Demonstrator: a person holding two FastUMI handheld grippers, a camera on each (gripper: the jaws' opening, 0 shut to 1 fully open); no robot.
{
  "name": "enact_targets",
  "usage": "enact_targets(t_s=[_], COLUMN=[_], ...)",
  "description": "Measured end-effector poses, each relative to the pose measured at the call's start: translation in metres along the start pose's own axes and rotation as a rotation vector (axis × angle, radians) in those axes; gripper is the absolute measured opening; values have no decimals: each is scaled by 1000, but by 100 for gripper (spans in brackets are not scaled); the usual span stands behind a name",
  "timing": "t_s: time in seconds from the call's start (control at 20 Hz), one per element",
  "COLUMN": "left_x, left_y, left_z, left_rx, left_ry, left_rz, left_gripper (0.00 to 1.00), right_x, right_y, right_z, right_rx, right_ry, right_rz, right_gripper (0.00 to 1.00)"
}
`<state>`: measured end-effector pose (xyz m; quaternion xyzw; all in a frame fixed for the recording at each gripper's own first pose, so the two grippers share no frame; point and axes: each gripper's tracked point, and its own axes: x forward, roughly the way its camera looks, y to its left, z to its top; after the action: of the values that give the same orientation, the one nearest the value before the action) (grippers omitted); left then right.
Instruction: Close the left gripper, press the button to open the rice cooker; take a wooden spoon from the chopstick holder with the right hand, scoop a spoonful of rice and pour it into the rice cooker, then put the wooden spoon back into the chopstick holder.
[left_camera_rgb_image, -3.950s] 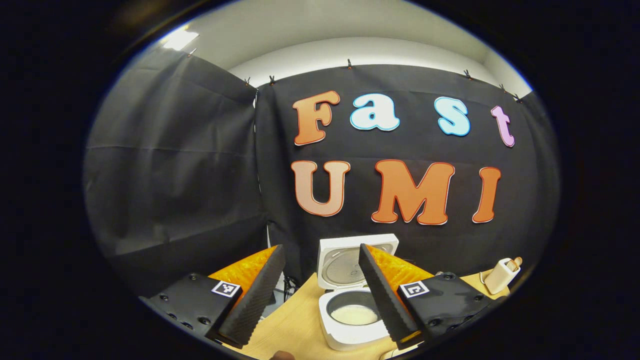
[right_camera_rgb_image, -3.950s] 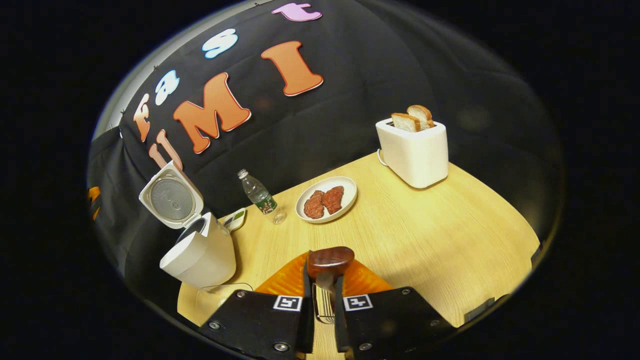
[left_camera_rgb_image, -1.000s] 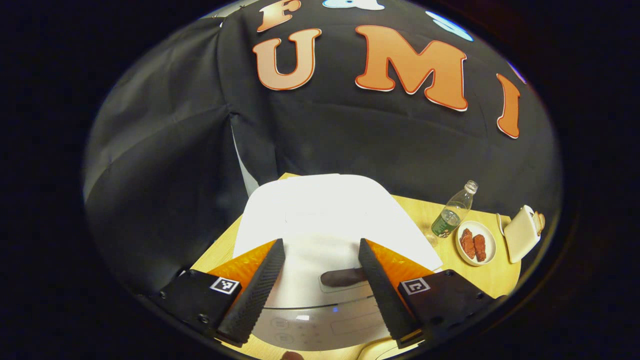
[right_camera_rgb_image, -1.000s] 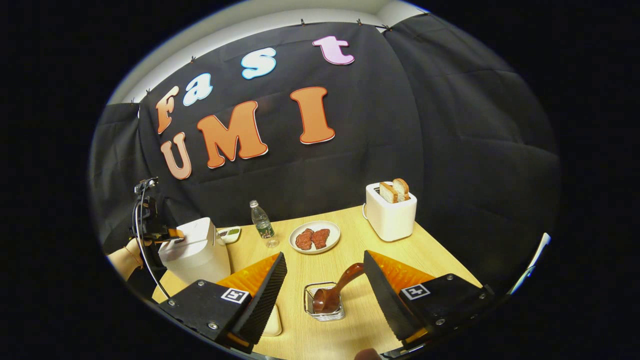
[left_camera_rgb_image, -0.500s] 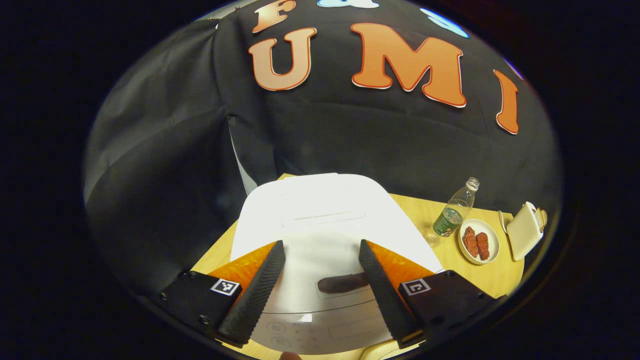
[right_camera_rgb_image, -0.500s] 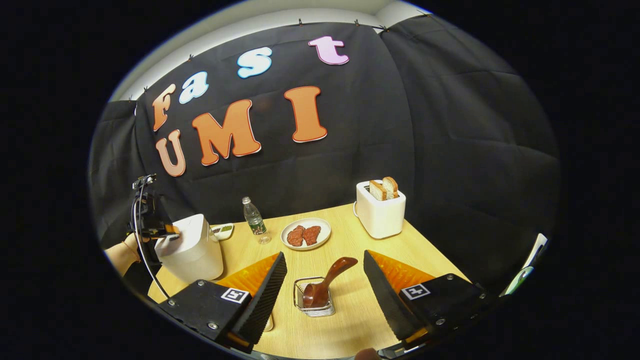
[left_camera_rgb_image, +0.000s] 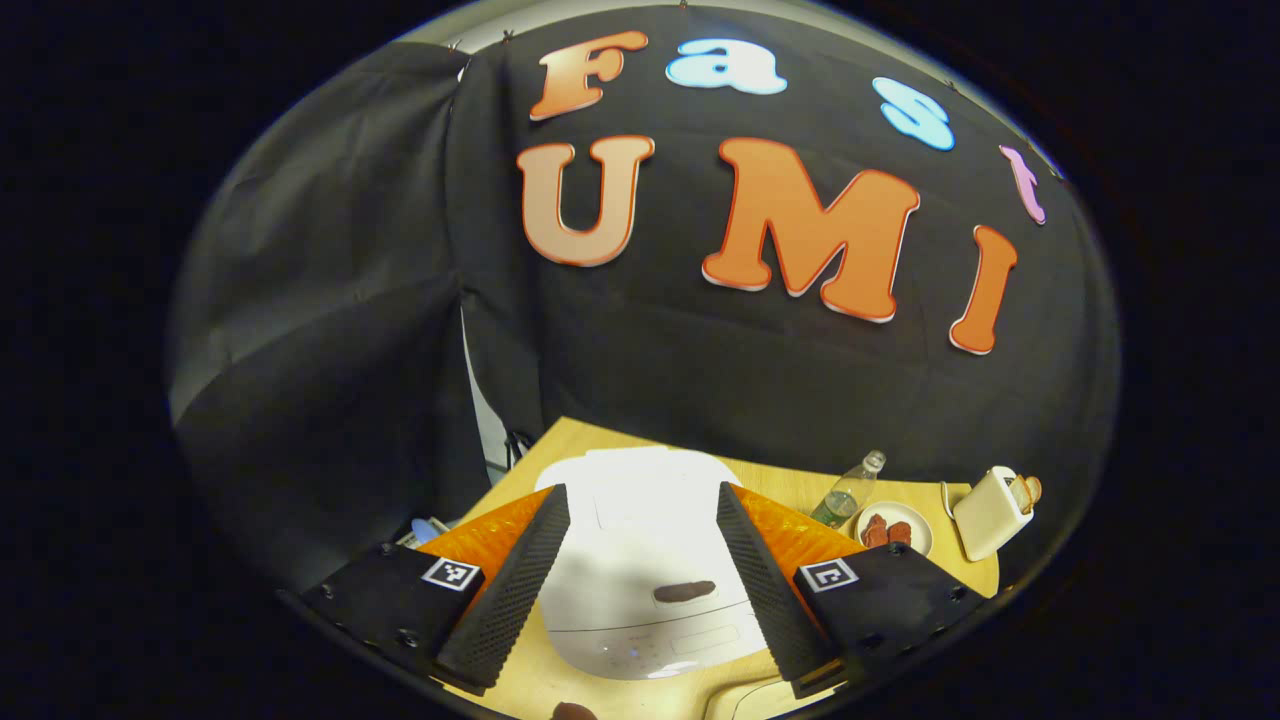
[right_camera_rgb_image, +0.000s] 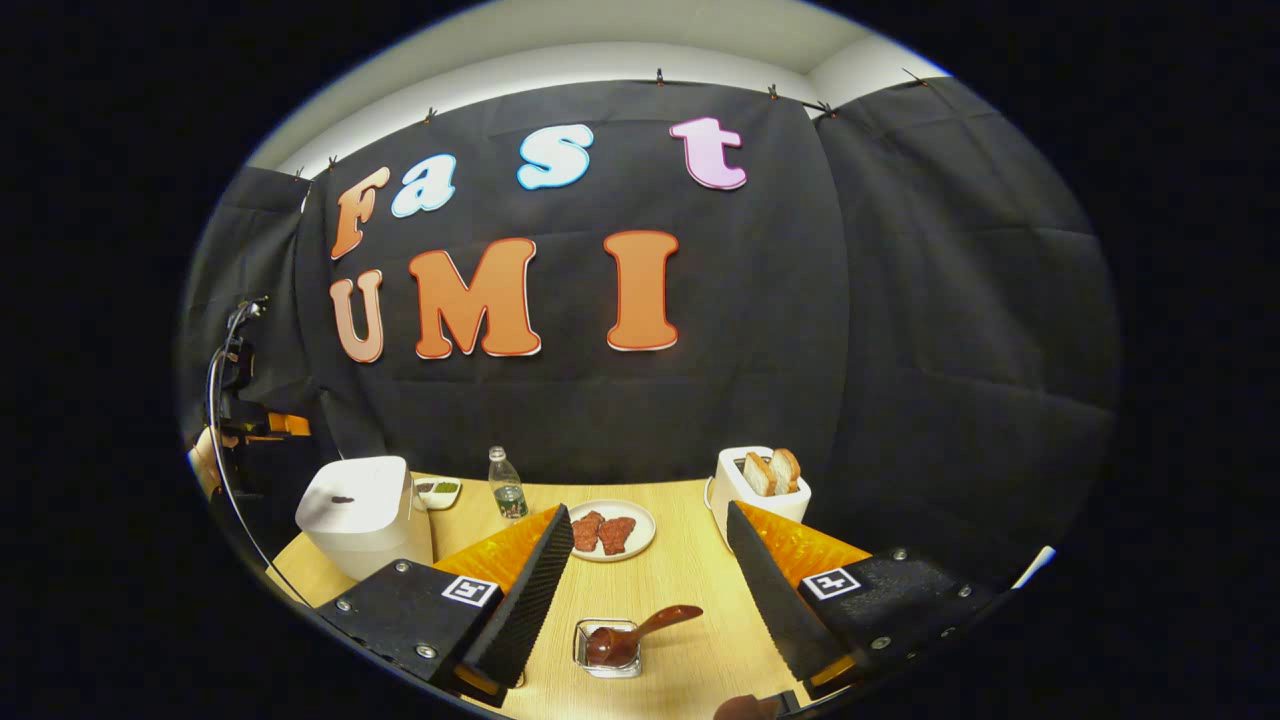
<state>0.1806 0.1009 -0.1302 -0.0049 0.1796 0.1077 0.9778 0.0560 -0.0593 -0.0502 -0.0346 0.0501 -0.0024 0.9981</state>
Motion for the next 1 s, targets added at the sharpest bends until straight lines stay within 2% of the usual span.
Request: enact_targets(t_s=[0.25, 0.55, 0.6, 0.65, 0.7, 0.75, 0.8, 0.85, 1.0], left_x=[-92, -189, -197, -204, -207, -211, -213, -215, -211], left_y=[23, 58, 62, 66, 67, 67, 69, 75, 81], left_z=[85, 141, 148, 154, 156, 154, 153, 151, 149], left_rx=[72, 116, 120, 122, 113, 98, 87, 82, 83], left_ry=[-199, -340, -366, -384, -389, -388, -384, -386, -384], left_rz=[25, 47, 57, 63, 58, 51, 47, 52, 62], left_gripper=[100, 100, 100, 100, 100, 99, 99, 99, 99], right_x=[-1, -14, -16, -17, -17, -18, -18, -18, -17], right_y=[8, 19, 20, 20, 18, 17, 17, 18, 17], right_z=[58, 108, 112, 114, 115, 116, 115, 114, 110], right_rx=[-29, -34, -27, -27, -28, -31, -32, -33, -41], right_ry=[-86, -157, -166, -173, -177, -179, -178, -176, -169], right_rz=[31, 73, 78, 78, 77, 77, 75, 75, 65], right_gripper=[95, 95, 95, 100, 100, 95, 95, 100, 100])
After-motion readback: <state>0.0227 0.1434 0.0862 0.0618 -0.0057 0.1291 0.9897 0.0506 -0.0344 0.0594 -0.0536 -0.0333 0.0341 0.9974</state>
